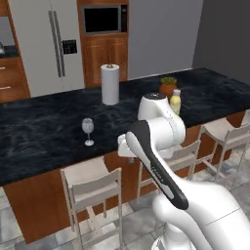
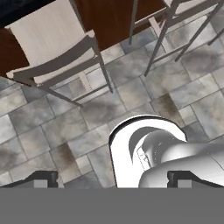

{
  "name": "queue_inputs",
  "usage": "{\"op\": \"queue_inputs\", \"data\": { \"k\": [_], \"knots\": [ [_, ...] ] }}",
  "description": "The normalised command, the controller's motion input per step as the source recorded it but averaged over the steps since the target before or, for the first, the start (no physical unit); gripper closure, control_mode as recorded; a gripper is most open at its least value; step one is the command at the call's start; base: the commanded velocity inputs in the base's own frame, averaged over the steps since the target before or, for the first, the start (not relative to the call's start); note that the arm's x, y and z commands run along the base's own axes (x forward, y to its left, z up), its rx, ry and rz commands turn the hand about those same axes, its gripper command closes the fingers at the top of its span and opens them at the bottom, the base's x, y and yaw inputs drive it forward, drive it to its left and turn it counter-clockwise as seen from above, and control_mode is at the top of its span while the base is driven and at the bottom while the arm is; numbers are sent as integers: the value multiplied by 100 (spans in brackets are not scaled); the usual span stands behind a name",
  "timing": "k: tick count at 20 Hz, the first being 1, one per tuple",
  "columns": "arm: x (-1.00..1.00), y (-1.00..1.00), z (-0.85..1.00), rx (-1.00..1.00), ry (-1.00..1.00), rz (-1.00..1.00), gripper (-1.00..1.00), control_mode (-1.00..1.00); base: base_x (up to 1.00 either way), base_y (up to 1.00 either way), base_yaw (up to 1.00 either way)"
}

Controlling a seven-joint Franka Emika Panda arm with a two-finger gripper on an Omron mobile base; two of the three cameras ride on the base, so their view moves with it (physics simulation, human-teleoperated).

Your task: There is a wine glass and glass cup on the dining counter. Place the wine bottle next to the wine glass and the juice bottle next to the glass cup.

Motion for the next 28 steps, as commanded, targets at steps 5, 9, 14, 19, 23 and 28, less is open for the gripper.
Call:
{"op": "queue_inputs", "data": {
  "k": [5,9,14,19,23,28],
  "knots": [
    [0,0,0,0,0,0,-100,100,0,94,0],
    [0,0,0,0,0,0,-100,100,1,94,0],
    [0,0,0,0,0,0,-100,100,8,93,0],
    [0,0,0,0,0,0,-100,100,10,94,0],
    [0,0,0,0,0,0,-100,100,16,93,0],
    [0,0,0,0,0,0,-100,100,24,89,0]
  ]
}}
